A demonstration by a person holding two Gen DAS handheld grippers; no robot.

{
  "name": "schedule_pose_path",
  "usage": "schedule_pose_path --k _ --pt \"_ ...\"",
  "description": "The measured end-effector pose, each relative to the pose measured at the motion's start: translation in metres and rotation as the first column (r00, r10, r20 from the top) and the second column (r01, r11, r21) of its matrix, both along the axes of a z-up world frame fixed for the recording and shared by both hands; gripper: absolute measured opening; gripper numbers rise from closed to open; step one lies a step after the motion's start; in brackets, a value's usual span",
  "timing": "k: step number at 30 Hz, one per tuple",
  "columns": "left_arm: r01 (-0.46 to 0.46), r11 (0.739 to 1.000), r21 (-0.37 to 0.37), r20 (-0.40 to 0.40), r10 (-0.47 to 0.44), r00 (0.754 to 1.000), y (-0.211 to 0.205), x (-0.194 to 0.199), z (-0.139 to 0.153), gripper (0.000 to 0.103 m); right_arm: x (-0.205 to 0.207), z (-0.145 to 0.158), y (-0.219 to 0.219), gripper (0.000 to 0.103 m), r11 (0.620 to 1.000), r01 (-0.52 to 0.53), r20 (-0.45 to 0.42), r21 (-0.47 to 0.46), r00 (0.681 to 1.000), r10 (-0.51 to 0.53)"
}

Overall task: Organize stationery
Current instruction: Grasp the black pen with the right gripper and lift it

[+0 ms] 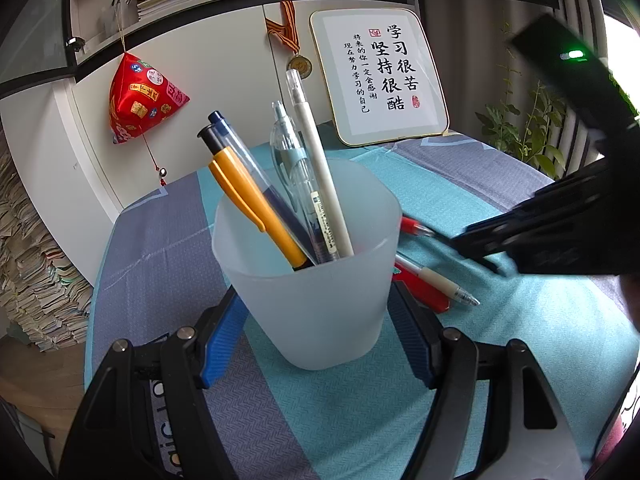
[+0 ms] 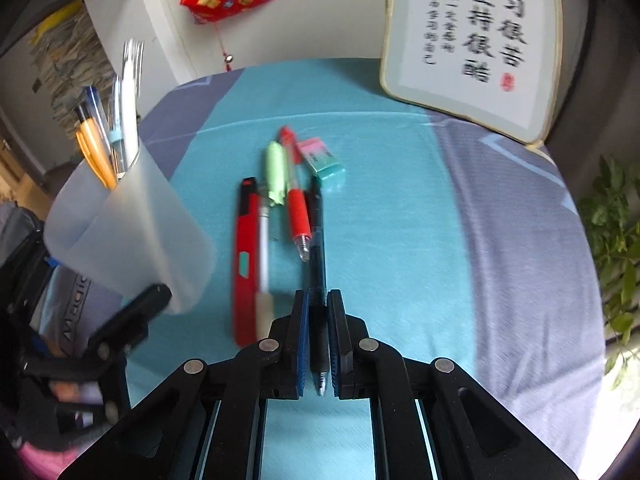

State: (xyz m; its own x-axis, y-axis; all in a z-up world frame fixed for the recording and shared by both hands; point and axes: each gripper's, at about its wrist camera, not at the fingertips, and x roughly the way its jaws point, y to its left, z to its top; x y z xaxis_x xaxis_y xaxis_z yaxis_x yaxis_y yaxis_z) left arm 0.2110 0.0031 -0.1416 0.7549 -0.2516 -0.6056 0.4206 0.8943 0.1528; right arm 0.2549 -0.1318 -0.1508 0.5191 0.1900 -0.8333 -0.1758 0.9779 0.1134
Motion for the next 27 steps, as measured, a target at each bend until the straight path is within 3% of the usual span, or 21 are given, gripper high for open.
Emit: schedule_pose_path --k 5,8,12,16,27 --pt "0.000 1.000 0.000 0.000 0.000 1.000 0.000 0.001 0.000 0.070 -0.028 0.001 -0.032 0.008 0.997 0.035 -0.035 -0.067 0.999 -0.038" --pt "0.000 1.000 0.000 0.000 0.000 1.000 0.000 0.000 0.000 0.070 -0.045 -0.003 -0.049 0.008 0.999 0.029 -0.080 -0.043 0.996 -0.032" --pt "-0.001 1.000 0.000 -0.001 0.001 1.000 0.000 0.000 0.000 0.070 -0.056 0.002 -0.059 0.008 0.995 0.049 -0.049 -0.091 0.997 -0.054" --pt "-0.001 1.000 0.001 0.000 0.001 1.000 0.001 0.000 -0.001 0.070 -0.039 0.007 -0.057 0.009 0.995 0.061 -0.018 -0.085 0.998 -0.063" --pt "-0.001 1.000 0.001 -0.001 0.001 1.000 0.001 0.000 -0.001 0.070 0.005 -0.003 -0.039 0.011 0.994 0.009 -0.065 -0.107 0.998 -0.016"
